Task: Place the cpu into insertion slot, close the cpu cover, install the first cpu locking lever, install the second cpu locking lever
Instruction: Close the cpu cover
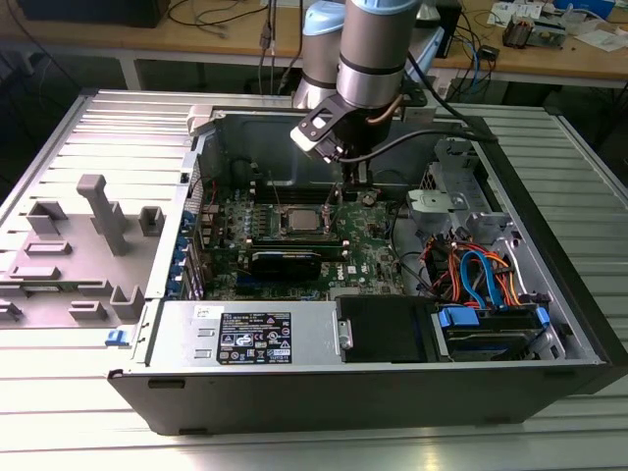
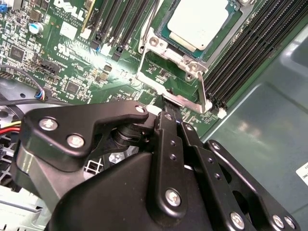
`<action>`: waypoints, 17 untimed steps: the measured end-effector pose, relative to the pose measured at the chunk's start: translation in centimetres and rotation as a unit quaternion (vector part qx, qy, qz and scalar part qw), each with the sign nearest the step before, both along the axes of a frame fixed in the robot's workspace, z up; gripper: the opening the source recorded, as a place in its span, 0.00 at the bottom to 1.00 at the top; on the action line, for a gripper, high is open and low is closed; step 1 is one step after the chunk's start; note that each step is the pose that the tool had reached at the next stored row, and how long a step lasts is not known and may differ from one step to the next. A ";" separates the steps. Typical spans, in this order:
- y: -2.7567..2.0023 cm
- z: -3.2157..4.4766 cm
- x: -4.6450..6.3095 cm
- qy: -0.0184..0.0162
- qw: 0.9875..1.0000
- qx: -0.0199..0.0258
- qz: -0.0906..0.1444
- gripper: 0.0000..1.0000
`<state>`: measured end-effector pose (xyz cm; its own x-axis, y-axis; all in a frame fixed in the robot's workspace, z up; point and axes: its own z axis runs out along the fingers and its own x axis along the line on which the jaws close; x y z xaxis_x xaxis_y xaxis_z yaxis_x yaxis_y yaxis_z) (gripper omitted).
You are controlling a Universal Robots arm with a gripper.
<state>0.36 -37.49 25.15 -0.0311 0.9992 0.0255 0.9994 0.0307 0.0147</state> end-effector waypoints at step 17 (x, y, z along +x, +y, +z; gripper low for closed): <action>0.00 -0.01 -1.2 0.000 1.000 0.000 0.000 0.11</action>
<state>-0.87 -37.49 25.13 -0.0313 0.9992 0.0254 0.9994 0.0309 0.0147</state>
